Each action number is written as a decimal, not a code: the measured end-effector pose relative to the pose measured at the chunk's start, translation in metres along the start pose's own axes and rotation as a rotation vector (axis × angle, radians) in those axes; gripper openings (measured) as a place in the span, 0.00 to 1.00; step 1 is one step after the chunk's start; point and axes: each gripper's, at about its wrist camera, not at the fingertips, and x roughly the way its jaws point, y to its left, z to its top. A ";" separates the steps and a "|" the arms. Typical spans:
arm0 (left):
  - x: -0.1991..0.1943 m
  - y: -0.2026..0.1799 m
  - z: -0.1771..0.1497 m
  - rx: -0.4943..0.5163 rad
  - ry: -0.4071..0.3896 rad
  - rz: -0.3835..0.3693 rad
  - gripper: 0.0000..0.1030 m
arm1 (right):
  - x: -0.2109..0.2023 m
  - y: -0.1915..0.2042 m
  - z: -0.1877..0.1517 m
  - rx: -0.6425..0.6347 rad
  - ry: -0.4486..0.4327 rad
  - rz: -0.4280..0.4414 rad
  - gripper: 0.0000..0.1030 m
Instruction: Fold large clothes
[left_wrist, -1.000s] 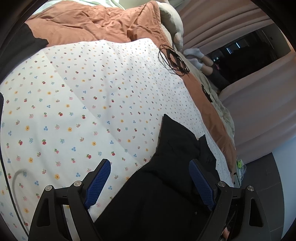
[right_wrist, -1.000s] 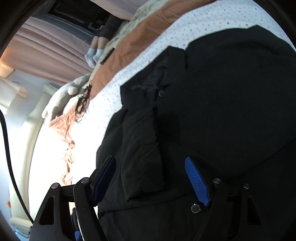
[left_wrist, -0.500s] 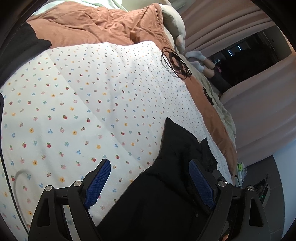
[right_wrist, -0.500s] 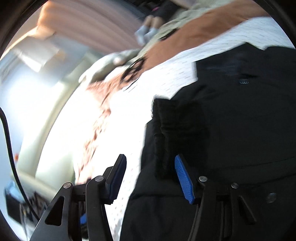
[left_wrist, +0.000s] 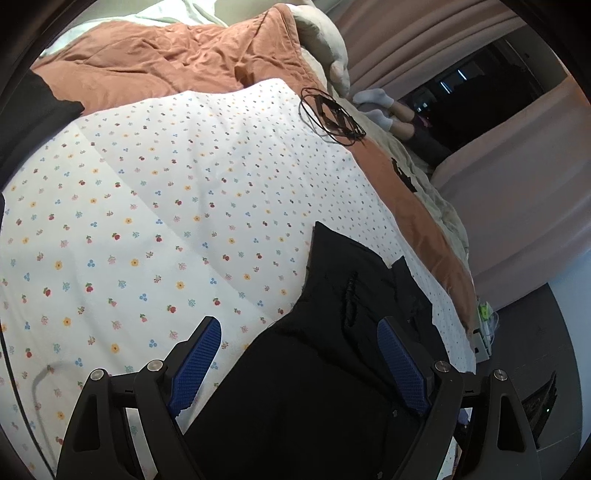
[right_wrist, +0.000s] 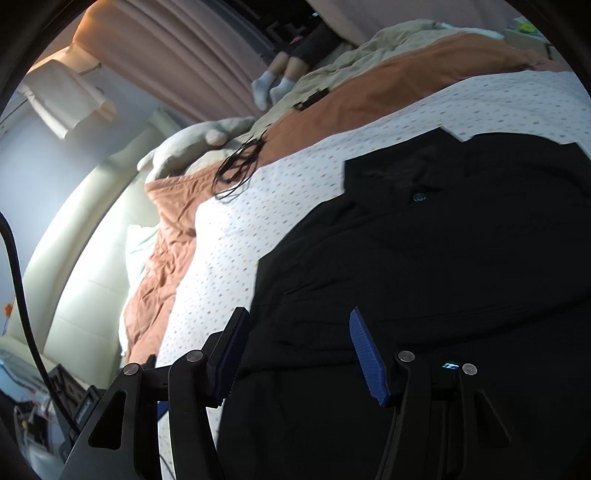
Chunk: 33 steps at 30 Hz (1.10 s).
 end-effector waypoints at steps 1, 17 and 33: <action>-0.002 -0.002 -0.001 0.009 -0.001 0.000 0.85 | -0.013 -0.009 -0.004 0.017 -0.015 -0.015 0.63; -0.041 -0.024 -0.045 0.203 0.024 0.023 0.85 | -0.188 -0.124 -0.073 0.226 -0.213 -0.246 0.88; -0.128 -0.002 -0.100 0.383 0.043 0.011 0.98 | -0.286 -0.150 -0.157 0.181 -0.225 -0.330 0.89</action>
